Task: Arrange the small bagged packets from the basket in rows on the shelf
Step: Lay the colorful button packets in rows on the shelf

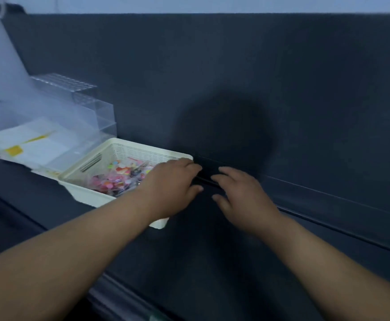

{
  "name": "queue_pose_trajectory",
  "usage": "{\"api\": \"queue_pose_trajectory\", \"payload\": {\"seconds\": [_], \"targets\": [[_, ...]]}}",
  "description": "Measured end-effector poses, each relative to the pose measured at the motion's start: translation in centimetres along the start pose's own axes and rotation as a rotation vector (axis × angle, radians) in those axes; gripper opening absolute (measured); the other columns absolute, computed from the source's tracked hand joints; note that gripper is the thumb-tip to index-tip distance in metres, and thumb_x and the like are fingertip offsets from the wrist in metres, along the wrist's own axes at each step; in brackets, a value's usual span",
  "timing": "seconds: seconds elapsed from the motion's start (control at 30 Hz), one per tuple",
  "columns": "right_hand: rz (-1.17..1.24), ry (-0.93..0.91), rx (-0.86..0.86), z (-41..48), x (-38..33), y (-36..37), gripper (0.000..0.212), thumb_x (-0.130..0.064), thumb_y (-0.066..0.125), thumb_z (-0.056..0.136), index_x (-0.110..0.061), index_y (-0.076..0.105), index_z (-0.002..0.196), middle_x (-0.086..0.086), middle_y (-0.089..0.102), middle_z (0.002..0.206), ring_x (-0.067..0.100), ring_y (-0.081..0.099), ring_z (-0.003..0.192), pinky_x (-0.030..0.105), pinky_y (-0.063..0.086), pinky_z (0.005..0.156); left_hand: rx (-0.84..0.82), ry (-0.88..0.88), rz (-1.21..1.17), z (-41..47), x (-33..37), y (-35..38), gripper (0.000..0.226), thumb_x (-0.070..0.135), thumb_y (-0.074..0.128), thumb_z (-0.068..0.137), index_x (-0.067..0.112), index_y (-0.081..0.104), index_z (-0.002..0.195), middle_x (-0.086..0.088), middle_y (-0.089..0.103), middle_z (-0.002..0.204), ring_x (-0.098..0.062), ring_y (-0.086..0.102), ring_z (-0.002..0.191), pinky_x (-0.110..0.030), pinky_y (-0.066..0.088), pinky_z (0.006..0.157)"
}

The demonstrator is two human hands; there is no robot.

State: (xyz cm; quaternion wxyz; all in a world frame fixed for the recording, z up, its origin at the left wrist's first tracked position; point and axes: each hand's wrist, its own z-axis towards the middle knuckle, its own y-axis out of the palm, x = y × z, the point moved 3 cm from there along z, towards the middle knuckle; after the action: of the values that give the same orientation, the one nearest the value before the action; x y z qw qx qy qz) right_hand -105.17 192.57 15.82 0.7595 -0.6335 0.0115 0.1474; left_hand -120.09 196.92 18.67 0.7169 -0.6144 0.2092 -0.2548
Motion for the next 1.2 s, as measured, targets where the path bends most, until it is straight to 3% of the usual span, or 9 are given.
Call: {"api": "queue_pose_trajectory", "payload": {"seconds": [0.2,0.33,0.57,0.73,0.9,0.97,1.07,1.13,1.2], "targets": [[0.037,-0.054,0.026,4.6,-5.6,-0.1,0.052,-0.034,0.052,0.092,-0.023,0.04,0.141,-0.002,0.031,0.15,0.019,0.032,0.134,0.031,0.025,0.111,-0.009,-0.204,-0.048,-1.4,-9.4,-2.2,0.049,0.041,0.049,0.093,0.024,0.042,0.139,-0.001,0.049,0.139,-0.022,0.049,0.123,-0.031,0.041,0.098],[0.147,-0.012,-0.005,8.1,-9.0,1.2,0.048,-0.031,0.054,0.091,-0.022,0.045,0.137,-0.001,0.041,0.143,0.017,0.04,0.127,0.026,0.033,0.104,-0.133,-0.314,-0.147,-1.8,-15.5,-1.5,0.047,0.04,0.051,0.093,0.025,0.045,0.137,0.001,0.049,0.14,-0.02,0.051,0.12,-0.029,0.039,0.096],[0.167,0.108,-0.184,13.2,-12.6,5.8,0.04,-0.026,0.058,0.088,-0.022,0.054,0.127,0.003,0.055,0.125,0.022,0.051,0.114,0.03,0.042,0.093,-0.338,-0.334,-0.314,-1.2,-21.6,1.9,0.046,0.033,0.058,0.087,0.026,0.051,0.132,0.002,0.053,0.134,-0.019,0.052,0.117,-0.028,0.041,0.092],[0.109,0.173,-0.183,14.8,-12.7,7.5,0.038,-0.02,0.063,0.081,-0.017,0.06,0.119,0.006,0.057,0.119,0.023,0.05,0.114,0.031,0.044,0.093,-0.443,-0.254,-0.345,-0.4,-22.8,3.8,0.036,0.027,0.061,0.083,0.027,0.061,0.119,0.003,0.063,0.116,-0.015,0.06,0.096,-0.028,0.051,0.081],[0.19,0.252,-0.243,15.6,-12.2,8.5,0.026,-0.017,0.063,0.082,-0.021,0.062,0.107,0.001,0.057,0.11,0.019,0.054,0.103,0.03,0.047,0.088,-0.375,-0.165,-0.296,0.4,-22.8,4.8,0.05,0.03,0.067,0.081,0.029,0.052,0.128,-0.001,0.054,0.122,-0.021,0.056,0.104,-0.029,0.046,0.086],[0.21,0.285,-0.235,15.8,-11.8,8.8,0.016,-0.014,0.061,0.082,-0.025,0.062,0.094,-0.001,0.059,0.101,0.019,0.056,0.093,0.027,0.047,0.081,-0.33,-0.162,-0.321,0.6,-22.8,4.8,0.04,0.027,0.063,0.084,0.028,0.056,0.124,0.0,0.059,0.119,-0.02,0.058,0.102,-0.028,0.045,0.083],[0.25,0.326,-0.199,15.9,-10.8,8.8,0.021,-0.005,0.056,0.079,-0.024,0.058,0.07,-0.004,0.062,0.078,0.016,0.059,0.077,0.026,0.047,0.071,-0.243,-0.184,-0.354,0.9,-23.0,4.3,0.022,0.027,0.058,0.088,0.027,0.064,0.109,0.003,0.066,0.106,-0.017,0.059,0.093,-0.028,0.046,0.077],[0.369,0.354,-0.157,15.9,-10.5,8.4,0.026,-0.003,0.057,0.08,-0.022,0.054,0.062,-0.007,0.056,0.064,0.009,0.052,0.062,0.024,0.043,0.062,-0.208,-0.217,-0.435,1.1,-23.2,3.8,0.018,0.025,0.055,0.09,0.025,0.066,0.104,0.005,0.065,0.095,-0.014,0.06,0.082,-0.028,0.047,0.073],[0.568,0.399,-0.091,15.9,-10.3,7.6,0.028,-0.005,0.062,0.084,-0.021,0.054,0.063,-0.008,0.051,0.06,0.003,0.042,0.052,0.021,0.038,0.054,-0.184,-0.282,-0.57,1.6,-23.2,3.4,0.018,0.021,0.052,0.092,0.023,0.066,0.103,0.001,0.066,0.098,-0.015,0.06,0.079,-0.027,0.047,0.071]]}}
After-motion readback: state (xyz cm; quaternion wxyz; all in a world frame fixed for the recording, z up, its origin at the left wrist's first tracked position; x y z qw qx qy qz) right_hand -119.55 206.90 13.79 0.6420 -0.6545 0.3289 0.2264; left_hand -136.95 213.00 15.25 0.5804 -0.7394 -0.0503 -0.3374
